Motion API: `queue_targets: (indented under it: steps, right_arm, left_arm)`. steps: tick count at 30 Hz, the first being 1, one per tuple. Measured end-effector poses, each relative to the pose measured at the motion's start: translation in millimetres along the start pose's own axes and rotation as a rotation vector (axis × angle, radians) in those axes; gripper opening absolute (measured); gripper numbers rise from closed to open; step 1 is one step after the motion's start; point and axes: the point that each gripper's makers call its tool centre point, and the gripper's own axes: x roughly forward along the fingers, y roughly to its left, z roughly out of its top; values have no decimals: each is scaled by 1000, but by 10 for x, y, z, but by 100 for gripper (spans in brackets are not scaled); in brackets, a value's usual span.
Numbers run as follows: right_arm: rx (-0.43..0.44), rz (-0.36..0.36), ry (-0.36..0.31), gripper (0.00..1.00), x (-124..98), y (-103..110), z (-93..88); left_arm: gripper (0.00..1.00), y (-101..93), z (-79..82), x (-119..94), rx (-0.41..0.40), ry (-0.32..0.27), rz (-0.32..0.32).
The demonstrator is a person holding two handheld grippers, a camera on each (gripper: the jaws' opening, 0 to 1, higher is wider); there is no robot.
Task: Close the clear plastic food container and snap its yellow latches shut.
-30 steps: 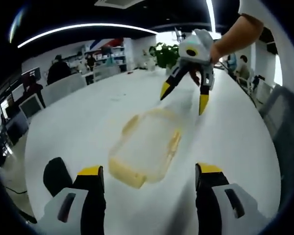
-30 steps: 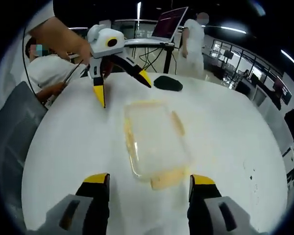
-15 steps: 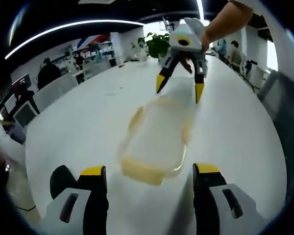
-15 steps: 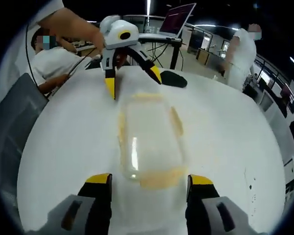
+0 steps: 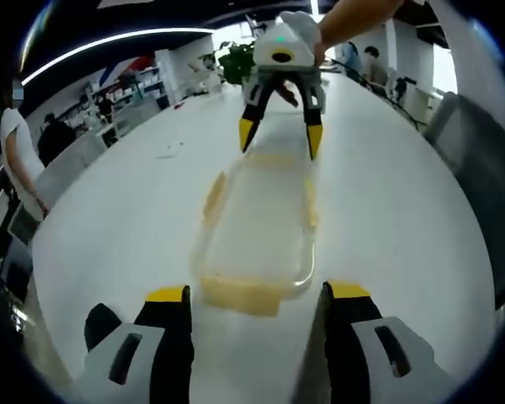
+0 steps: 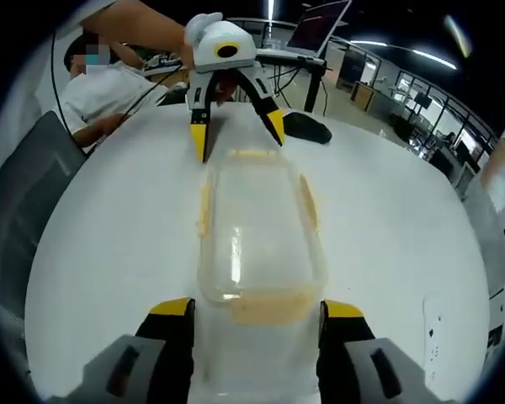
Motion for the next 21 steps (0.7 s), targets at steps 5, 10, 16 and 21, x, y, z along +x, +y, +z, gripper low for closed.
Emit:
queue_targets:
  steps: [5,10,16,21]
  right_arm:
    - [-19,7,16,58,4,-43,1]
    - [-45,15,26,57,21,-56,25]
    - [-84,31,54,53,43,-11,27]
    - [-124,31,80,46,60,-19,15]
  left_arm:
    - [63,11,-8,31,9,14,-26]
    - [61,32,-26,46,13,29,-45]
    - [57,21,-47,62,10,41,-74]
    - [52,10,-49,79,4,44,-93]
